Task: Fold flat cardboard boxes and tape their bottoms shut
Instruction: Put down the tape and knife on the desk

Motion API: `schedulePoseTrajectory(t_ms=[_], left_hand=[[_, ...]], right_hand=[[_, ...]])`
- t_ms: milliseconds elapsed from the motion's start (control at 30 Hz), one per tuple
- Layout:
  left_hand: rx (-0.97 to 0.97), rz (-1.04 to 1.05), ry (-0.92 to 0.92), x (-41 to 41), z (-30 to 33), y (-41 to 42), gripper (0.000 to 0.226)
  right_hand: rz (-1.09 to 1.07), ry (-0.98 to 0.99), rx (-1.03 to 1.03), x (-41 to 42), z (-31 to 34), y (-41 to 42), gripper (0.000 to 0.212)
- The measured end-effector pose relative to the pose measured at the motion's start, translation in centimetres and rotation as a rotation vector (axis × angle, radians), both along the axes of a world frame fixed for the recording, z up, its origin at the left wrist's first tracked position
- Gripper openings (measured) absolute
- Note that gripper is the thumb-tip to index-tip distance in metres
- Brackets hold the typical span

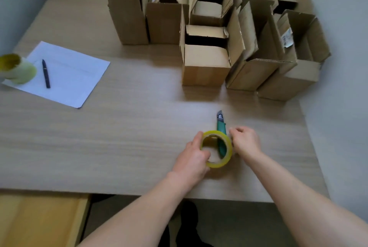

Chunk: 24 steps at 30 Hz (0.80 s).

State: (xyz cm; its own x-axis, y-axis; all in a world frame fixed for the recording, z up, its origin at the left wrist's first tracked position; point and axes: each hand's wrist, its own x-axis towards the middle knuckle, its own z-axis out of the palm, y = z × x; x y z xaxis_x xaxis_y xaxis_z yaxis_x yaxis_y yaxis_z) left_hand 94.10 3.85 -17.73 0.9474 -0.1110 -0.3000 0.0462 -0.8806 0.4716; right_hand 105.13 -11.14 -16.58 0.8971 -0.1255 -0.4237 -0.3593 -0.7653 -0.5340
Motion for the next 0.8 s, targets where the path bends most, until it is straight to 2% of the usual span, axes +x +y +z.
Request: schedulePoseTrajectory(t_ms=[100,200,333,467,667,800], left_hand=[[0.025,0.022,-0.02,-1.4,-0.1,1.0,0.023],[0.077,0.062,-0.015,-2.6,-0.3,2.7,0.023],[0.128,0.1,-0.011,-2.2,0.0,3.3,0.023],[0.13,0.087,-0.027,-1.7,0.0,1.9,0.02],[0.132,-0.012,-0.035,-1.9,-0.1,0.1,0.019],[0.111,-0.032,-0.035,-2.5,0.0,-0.6,0.028]], right_hand=[[0.067,0.058,-0.051,1.0,-0.1,0.0,0.037],[0.196,0.077,-0.2,0.3,-0.4,1.0,0.038],[0.324,0.017,-0.336,-1.1,-0.8,0.9,0.029],[0.429,-0.011,-0.403,-3.7,-0.8,-1.3,0.035],[0.323,-0.045,-0.353,-5.8,-0.9,-3.4,0.027],[0.28,-0.081,-0.329,-6.3,-0.9,-4.1,0.03]])
